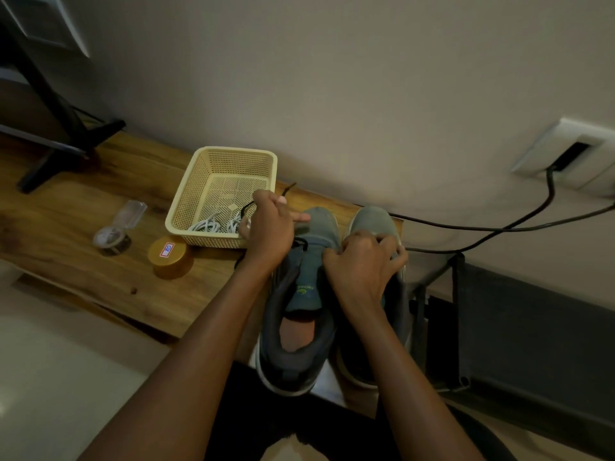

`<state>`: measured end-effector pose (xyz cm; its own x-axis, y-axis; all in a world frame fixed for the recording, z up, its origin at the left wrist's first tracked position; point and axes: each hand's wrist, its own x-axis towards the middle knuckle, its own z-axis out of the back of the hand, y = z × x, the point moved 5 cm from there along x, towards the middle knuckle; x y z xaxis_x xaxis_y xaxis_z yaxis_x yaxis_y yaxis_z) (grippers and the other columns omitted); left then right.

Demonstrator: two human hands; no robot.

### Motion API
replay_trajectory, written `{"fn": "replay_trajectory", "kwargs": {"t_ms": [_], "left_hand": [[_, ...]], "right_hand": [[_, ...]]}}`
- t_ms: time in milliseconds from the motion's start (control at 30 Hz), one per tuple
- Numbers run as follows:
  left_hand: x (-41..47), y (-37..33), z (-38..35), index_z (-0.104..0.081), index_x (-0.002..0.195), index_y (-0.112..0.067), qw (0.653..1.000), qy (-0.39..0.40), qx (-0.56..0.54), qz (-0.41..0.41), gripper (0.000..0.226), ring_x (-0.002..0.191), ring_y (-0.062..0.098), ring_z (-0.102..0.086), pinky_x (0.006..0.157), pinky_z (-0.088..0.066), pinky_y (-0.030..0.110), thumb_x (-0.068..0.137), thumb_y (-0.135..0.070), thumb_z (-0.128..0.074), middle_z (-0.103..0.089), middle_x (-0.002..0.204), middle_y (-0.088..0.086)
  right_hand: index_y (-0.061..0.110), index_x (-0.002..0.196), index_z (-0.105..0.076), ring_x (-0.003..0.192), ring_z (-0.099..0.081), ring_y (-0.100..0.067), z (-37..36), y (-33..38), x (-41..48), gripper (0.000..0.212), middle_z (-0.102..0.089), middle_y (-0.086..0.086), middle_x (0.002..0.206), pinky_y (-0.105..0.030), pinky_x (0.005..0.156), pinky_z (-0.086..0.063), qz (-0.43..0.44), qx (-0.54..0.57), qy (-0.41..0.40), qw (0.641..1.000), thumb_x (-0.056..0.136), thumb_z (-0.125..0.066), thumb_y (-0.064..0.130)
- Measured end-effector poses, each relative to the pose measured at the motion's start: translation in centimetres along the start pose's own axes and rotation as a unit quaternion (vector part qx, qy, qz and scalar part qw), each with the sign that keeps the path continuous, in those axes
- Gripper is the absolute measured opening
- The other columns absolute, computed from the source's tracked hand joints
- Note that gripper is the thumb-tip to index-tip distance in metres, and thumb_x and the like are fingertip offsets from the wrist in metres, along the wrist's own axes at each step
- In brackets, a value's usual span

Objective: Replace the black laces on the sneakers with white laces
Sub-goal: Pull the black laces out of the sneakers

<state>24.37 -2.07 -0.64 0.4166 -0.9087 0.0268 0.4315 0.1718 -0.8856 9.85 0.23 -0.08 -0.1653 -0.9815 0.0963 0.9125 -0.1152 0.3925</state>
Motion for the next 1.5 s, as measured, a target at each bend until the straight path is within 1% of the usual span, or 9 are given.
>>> {"fn": "replay_trajectory", "kwargs": {"t_ms": [233,400,733,833,933,1100,1200,1333,1500], "left_hand": [[0.4,-0.1,2.3,-0.066,0.066,-0.037,0.994,-0.027,-0.106,0.006,0.012,0.087,0.014,-0.061,0.095,-0.041,0.056,0.068,-0.049,-0.066,-0.065,0.083,-0.010],[0.6,-0.1,3.7,-0.059,0.078,-0.027,0.976,-0.056,-0.210,0.033,0.013,0.068,0.008,-0.053,0.079,-0.046,0.034,0.090,-0.024,-0.061,-0.060,0.069,-0.010],[0.8,0.3,6.1,-0.048,0.092,-0.019,0.935,-0.144,-0.321,0.036,0.007,0.067,0.001,-0.059,0.067,-0.047,0.014,0.098,-0.016,-0.046,-0.069,0.081,-0.002],[0.6,-0.1,5.9,-0.047,0.087,-0.019,0.943,-0.130,-0.306,0.024,0.013,0.060,-0.006,-0.059,0.064,-0.046,0.011,0.096,-0.009,-0.048,-0.068,0.078,-0.003],[0.5,0.0,4.8,-0.048,0.081,-0.022,0.968,-0.086,-0.234,-0.005,0.018,0.062,-0.007,-0.061,0.062,-0.048,0.011,0.094,-0.009,-0.053,-0.067,0.078,-0.004],[0.3,0.3,0.9,-0.064,0.087,-0.024,0.996,0.056,-0.041,-0.051,0.006,0.091,0.015,-0.064,0.090,-0.049,0.044,0.089,-0.028,-0.060,-0.067,0.089,-0.007],[0.3,0.6,0.0,-0.069,0.107,-0.021,0.994,0.104,0.002,-0.043,0.020,0.103,0.016,-0.062,0.101,-0.041,0.046,0.091,-0.028,-0.059,-0.069,0.107,-0.004],[0.4,0.6,1.7,-0.064,0.102,-0.031,0.992,0.030,0.118,-0.035,0.013,0.094,0.003,-0.053,0.095,-0.020,0.031,0.091,-0.029,-0.057,-0.063,0.097,-0.018],[-0.8,0.1,1.1,-0.061,0.086,-0.025,0.956,0.103,0.272,-0.024,0.015,0.093,0.014,-0.057,0.090,-0.018,0.038,0.085,-0.040,-0.058,-0.064,0.083,-0.011]], "right_hand": [[0.019,0.099,-0.068,0.122,-0.035,-0.028,1.1,1.4,1.5,0.020,-0.055,-0.002,0.103,-0.048,0.111,-0.012,0.067,-0.019,0.071,0.995,0.089,-0.054,0.030],[0.029,0.125,-0.056,0.127,-0.027,-0.030,-1.2,4.5,0.6,0.034,-0.043,-0.002,0.132,-0.058,0.111,0.003,0.196,-0.092,0.132,0.967,0.092,-0.046,0.029],[0.017,0.079,-0.053,0.108,-0.040,-0.021,-0.9,5.2,1.8,0.014,-0.052,-0.002,0.105,-0.051,0.112,-0.008,0.021,0.193,0.121,0.973,0.087,-0.050,0.027],[0.018,0.062,-0.042,0.067,-0.041,-0.013,1.4,3.5,2.6,0.027,-0.045,0.002,0.069,-0.036,0.087,-0.038,-0.085,0.414,-0.018,0.906,0.086,-0.055,0.016],[0.017,0.061,-0.039,0.050,-0.040,-0.012,2.6,0.5,2.9,0.031,-0.042,0.002,0.058,-0.025,0.055,-0.036,-0.180,0.520,-0.145,0.822,0.085,-0.056,0.007],[0.015,0.074,-0.045,0.059,-0.064,-0.015,1.8,-1.9,4.0,0.020,-0.060,-0.014,0.083,-0.027,0.060,-0.045,-0.261,0.611,-0.163,0.730,0.087,-0.051,0.000],[0.010,0.090,-0.055,0.071,-0.061,-0.015,1.4,-1.9,4.2,0.010,-0.060,-0.011,0.091,-0.019,0.060,-0.043,-0.248,0.562,-0.088,0.784,0.084,-0.056,0.002],[0.015,0.121,-0.058,0.122,-0.041,-0.030,1.7,-0.3,3.7,0.039,-0.042,-0.011,0.138,-0.033,0.098,-0.037,-0.095,0.204,-0.006,0.974,0.083,-0.062,0.015],[0.024,0.097,-0.070,0.126,-0.026,-0.031,0.5,2.9,2.5,0.017,-0.051,0.001,0.129,-0.041,0.101,-0.024,0.109,0.027,0.091,0.990,0.086,-0.058,0.024]]}}
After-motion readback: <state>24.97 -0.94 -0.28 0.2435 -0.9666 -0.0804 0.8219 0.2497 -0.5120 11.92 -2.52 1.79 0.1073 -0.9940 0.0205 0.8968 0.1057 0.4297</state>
